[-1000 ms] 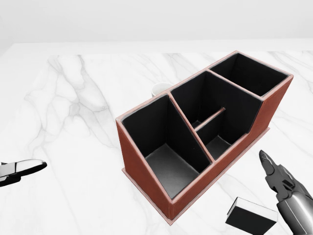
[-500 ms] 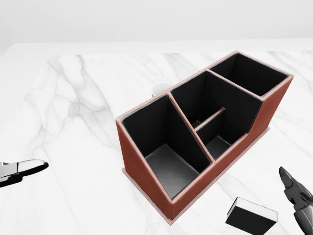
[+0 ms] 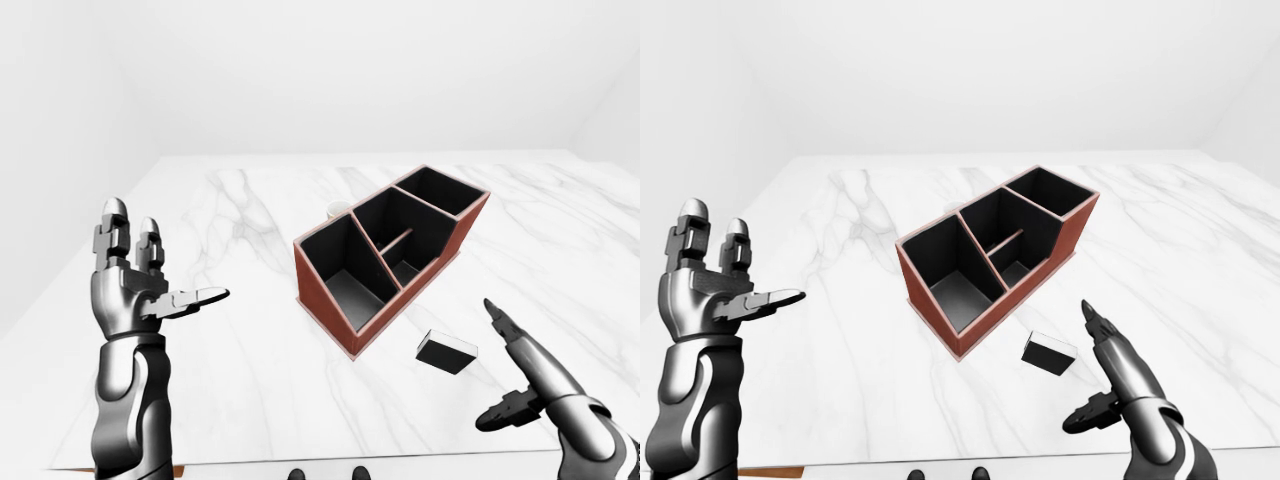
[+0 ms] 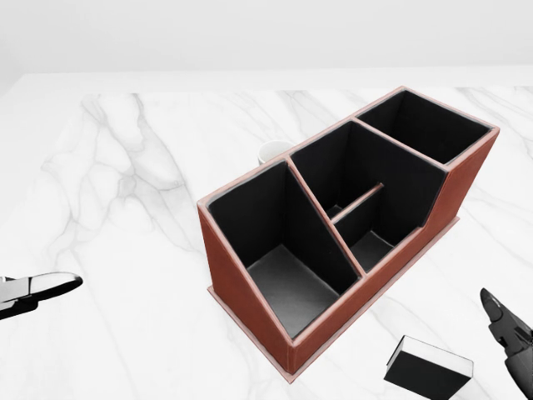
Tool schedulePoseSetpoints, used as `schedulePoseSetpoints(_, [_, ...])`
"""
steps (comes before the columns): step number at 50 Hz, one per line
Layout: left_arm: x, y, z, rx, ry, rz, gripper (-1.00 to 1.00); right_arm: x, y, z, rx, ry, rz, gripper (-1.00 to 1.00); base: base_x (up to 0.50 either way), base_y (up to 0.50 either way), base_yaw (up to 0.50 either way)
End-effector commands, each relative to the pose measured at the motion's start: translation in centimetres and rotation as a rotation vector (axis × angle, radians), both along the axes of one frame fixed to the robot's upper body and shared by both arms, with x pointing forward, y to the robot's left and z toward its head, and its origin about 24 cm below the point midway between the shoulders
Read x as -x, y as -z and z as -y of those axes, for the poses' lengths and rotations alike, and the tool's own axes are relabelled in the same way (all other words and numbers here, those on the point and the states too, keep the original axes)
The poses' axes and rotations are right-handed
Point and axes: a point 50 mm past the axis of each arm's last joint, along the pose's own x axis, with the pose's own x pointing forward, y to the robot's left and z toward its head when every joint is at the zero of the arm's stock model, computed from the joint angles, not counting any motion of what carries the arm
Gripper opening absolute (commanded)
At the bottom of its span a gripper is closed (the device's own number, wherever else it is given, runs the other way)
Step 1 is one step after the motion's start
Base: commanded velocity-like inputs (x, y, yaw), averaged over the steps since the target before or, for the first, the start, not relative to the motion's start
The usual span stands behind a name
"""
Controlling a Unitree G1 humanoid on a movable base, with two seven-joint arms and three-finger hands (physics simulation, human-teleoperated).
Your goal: Pick up the book and place it in the left compartment of the caddy.
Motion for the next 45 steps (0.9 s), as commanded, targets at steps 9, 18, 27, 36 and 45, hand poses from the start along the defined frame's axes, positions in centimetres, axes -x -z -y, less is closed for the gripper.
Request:
schedulePoseSetpoints(9, [0.0, -0.2, -0.1, 0.001, -0.003, 0.007, 1.00, -0.6, 0.6, 0.4, 0.011, -0.013, -0.037, 1.00, 0.00, 0.00, 0.00])
schedulePoseSetpoints(18, [0.1, -0.2, -0.1, 0.001, -0.004, 0.009, 1.00, -1.0, 1.0, 0.7, 0.015, -0.022, -0.059, 1.00, 0.00, 0.00, 0.00])
schedulePoseSetpoints(27, [0.1, -0.1, 0.0, 0.001, -0.003, 0.007, 1.00, -1.3, 1.0, 1.0, 0.033, -0.023, -0.066, 1.00, 0.00, 0.00, 0.00])
schedulePoseSetpoints(36, [0.1, -0.2, -0.1, 0.002, -0.004, 0.010, 1.00, -2.0, 1.2, 1.0, 0.047, -0.040, -0.082, 1.00, 0.00, 0.00, 0.00])
schedulePoseSetpoints(45, [0.0, -0.1, -0.1, 0.003, -0.004, 0.005, 1.00, -2.7, 1.3, 1.5, 0.044, -0.047, -0.091, 1.00, 0.00, 0.00, 0.00])
